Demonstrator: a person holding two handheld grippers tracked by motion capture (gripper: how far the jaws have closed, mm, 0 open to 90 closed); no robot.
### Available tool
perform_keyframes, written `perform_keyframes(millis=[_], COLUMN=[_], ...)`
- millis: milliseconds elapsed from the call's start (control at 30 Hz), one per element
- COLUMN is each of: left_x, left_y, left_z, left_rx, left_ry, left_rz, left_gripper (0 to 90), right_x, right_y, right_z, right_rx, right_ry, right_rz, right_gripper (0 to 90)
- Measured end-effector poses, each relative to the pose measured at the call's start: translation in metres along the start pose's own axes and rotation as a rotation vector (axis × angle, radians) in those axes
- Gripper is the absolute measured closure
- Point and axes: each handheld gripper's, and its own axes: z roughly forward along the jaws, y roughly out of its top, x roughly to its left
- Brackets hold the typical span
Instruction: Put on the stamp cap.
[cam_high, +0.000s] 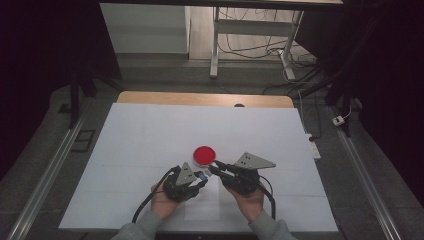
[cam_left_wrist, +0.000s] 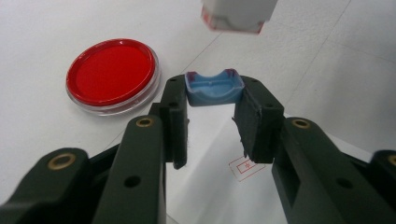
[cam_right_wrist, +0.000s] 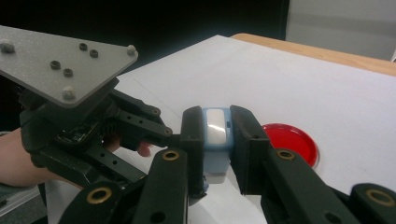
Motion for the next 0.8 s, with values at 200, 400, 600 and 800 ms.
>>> perform_keyframes(millis=[200,400,600,800], left_x=[-0.003,-0.005,-0.005,-0.006], left_y=[0.001,0.001,0.001,0.001], left_z=[0.002,0.003,0.003,0.003], left_rx=[0.004,0.008,0.005,0.003], left_ry=[0.013,0.023,0.027,0.027], left_rz=[0.02,0.031,0.034,0.038], left_gripper=[65.3,65.3,65.2,65.3], right_x=[0.004,0.005,0.007,0.007], right_y=[-0.003,-0.005,-0.007,-0.01], right_z=[0.005,0.007,0.01,0.012], right_rx=[0.014,0.019,0.031,0.036], right_ry=[-0.003,-0.011,-0.017,-0.025], right_rz=[0.004,0.012,0.015,0.025], right_gripper=[75.6,75.5,75.5,75.4])
